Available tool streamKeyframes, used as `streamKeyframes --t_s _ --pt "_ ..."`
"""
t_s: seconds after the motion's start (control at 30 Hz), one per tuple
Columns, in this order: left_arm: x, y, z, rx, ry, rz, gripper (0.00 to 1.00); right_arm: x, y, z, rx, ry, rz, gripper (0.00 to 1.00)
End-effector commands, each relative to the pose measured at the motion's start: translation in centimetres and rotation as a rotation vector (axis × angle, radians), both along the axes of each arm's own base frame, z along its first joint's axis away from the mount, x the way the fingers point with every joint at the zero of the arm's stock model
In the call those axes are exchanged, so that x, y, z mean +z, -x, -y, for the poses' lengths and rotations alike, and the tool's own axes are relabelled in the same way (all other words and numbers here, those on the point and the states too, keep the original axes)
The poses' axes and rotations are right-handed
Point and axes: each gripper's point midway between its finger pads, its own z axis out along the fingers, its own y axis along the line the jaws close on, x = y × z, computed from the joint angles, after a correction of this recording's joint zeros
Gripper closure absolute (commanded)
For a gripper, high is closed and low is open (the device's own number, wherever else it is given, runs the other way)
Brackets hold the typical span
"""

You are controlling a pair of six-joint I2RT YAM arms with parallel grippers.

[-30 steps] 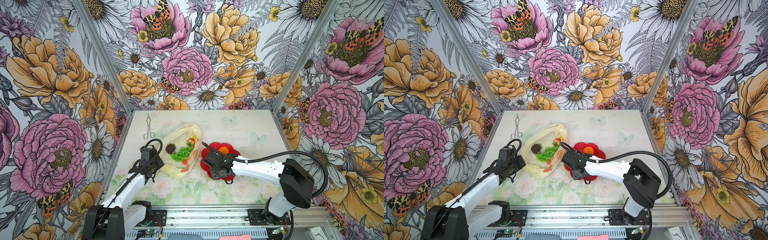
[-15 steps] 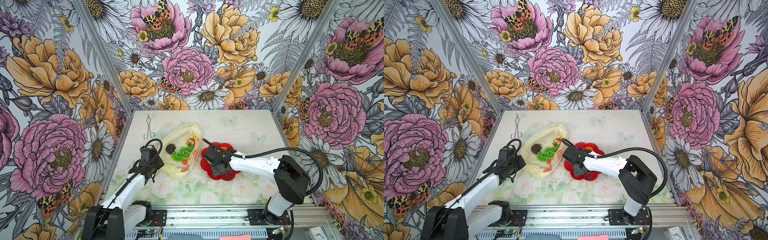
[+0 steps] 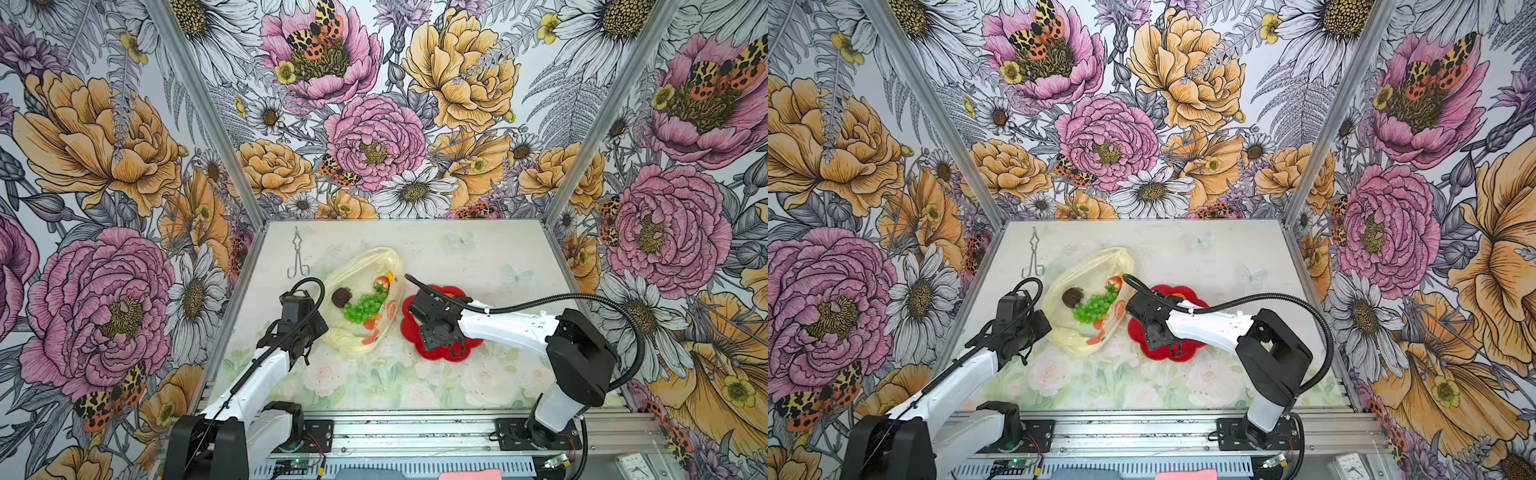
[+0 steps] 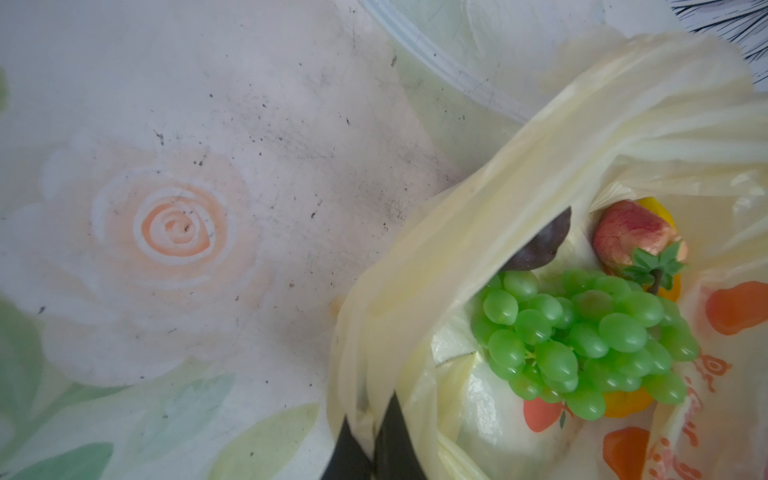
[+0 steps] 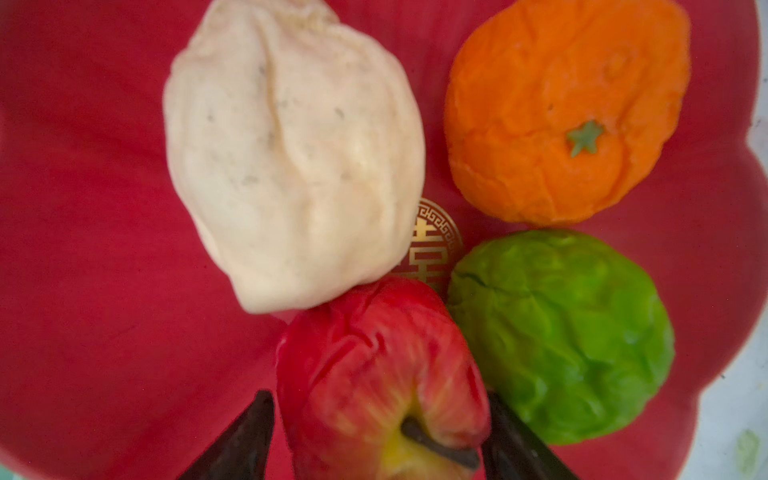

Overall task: Take the fake fruits out of the plastic bag
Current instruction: 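Lower the red apple onto the red plate and open the right gripper, then reach the right gripper back into the bag toward the dark brown fruit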

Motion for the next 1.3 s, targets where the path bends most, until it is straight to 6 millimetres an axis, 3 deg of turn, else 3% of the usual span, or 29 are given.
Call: streamKeyframes --t_s 0.0,0.3,0.53,0.73,0.9,1.07,1.27 --pt "0.5 -0.1 -0.2 -0.006 -0.03 0.02 0.99 1.1 -0.6 0.2 -0.007 -0.001 0.035 0.2" --pt "0.6 -0.2 -0.2 -0.006 -0.031 0.021 0.99 2.6 -0.6 0.2 -0.002 -0.029 0.058 0.19" --pt "0.5 -0.2 0.0 -0.014 -0.035 0.019 0.99 6.7 -1.2 -0.2 -0.002 -0.108 0.141 0.19" --pt "0.6 -0.3 0.3 -0.025 -0.046 0.018 1.0 9.7 -2.6 -1.8 0.006 -0.17 0.21 0.21" --pt "0.8 -0.4 0.8 -0.043 -0.064 0.026 1.0 12.4 -4.1 -5.0 0.038 -0.253 0.275 0.23" --pt "1.2 -0.5 0.9 -0.051 -0.08 0.043 1.0 14.2 -5.4 -11.0 0.13 -0.36 0.297 0.26" --pt "1.5 -0.4 1.0 -0.055 -0.072 0.064 1.0 13.1 -7.2 -17.9 0.223 -0.436 0.255 0.27"
